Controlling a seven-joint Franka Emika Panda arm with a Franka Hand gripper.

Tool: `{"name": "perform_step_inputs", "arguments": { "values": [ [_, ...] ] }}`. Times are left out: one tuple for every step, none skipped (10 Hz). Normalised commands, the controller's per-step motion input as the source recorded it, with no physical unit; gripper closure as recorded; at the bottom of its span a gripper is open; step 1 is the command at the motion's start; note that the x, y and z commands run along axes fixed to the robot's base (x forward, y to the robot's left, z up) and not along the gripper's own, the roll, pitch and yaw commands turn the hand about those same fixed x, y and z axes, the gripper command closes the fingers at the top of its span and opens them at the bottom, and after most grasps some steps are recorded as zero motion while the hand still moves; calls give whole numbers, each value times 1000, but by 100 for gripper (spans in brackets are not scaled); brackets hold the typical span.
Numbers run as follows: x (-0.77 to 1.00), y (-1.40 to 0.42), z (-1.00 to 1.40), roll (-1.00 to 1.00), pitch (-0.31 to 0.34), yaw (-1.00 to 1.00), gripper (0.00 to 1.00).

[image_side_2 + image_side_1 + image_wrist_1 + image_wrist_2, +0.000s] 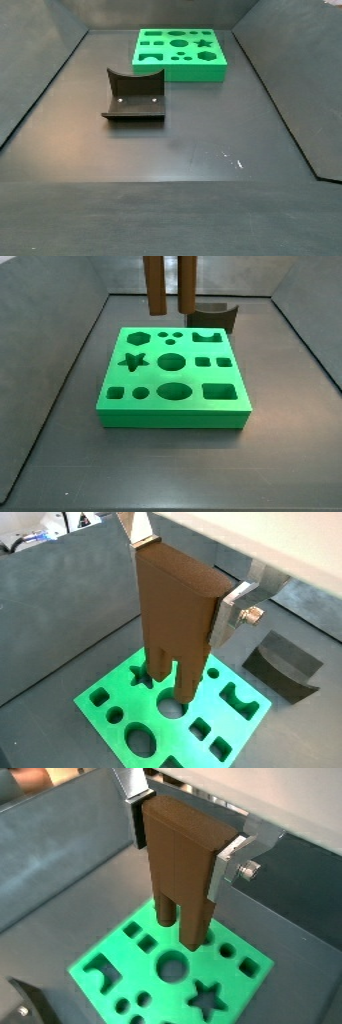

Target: Insert the square-circle object.

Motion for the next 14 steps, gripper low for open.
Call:
{"name": "perform_step_inputs", "arguments": {
  "values": [
    [-589, -591, -957, 0, 124, 131, 100],
    [-531, -697, -869, 0, 114, 63, 100],
    [-251, -909, -694, 0, 111, 49, 100],
    [-189, -817, -717, 0, 80, 129, 100],
    [-217, -329, -534, 4, 0, 180, 100],
    [0, -169, -557, 34, -4, 40, 100],
    [0, -83, -434, 43, 0, 0, 100],
    [0, 0, -103, 0, 30, 0, 100],
    [0, 97, -83, 30, 54, 0, 100],
    [31, 200, -217, 161, 80, 0, 100],
    [0, 229, -209, 164, 79, -23, 100],
    [40, 146, -171, 100, 71, -6, 100],
    [66, 63, -183, 81, 61, -20, 100],
    [117, 0, -237, 10, 36, -77, 100]
  ]
}}
